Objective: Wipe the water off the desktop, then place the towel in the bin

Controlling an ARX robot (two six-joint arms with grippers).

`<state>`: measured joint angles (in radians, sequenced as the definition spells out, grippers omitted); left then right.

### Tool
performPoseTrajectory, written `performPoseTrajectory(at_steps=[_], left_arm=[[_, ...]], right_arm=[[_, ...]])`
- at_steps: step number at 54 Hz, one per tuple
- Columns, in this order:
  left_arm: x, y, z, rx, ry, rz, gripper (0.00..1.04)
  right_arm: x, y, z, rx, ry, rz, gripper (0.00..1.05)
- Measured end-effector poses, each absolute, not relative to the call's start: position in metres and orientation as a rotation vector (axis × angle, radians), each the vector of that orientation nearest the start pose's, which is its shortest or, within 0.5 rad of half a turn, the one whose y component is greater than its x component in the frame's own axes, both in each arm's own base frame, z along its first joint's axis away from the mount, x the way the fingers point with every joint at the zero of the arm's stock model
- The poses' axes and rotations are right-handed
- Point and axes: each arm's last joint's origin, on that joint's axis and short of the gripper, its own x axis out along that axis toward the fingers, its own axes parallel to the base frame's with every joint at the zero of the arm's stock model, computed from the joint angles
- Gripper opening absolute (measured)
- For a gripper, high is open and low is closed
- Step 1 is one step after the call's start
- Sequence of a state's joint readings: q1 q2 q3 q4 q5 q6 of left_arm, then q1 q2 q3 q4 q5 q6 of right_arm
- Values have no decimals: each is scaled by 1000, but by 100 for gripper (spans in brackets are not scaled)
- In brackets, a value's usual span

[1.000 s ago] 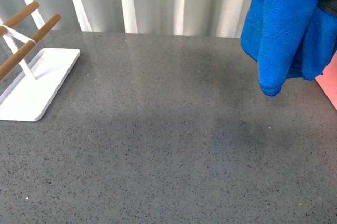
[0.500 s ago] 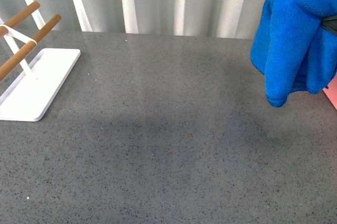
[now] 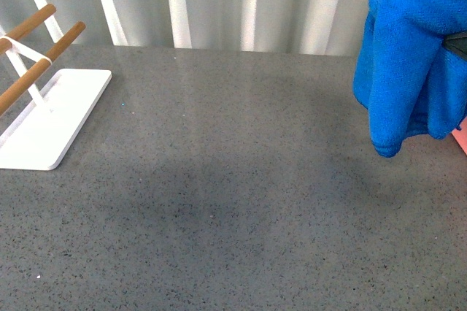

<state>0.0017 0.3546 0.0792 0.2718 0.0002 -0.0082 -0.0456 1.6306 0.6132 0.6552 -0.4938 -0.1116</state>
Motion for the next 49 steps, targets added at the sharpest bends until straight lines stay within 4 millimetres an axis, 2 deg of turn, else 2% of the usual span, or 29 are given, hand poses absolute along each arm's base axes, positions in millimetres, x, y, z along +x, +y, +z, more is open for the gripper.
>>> performPoseTrajectory(at_steps=[25, 49], left_arm=[[111, 0, 173, -8, -9, 1, 3], [97, 0, 171, -7, -20, 1, 3]], right_arm=[[300, 5, 163, -69, 322, 470, 3], [299, 7, 165, -79, 318, 466, 3]])
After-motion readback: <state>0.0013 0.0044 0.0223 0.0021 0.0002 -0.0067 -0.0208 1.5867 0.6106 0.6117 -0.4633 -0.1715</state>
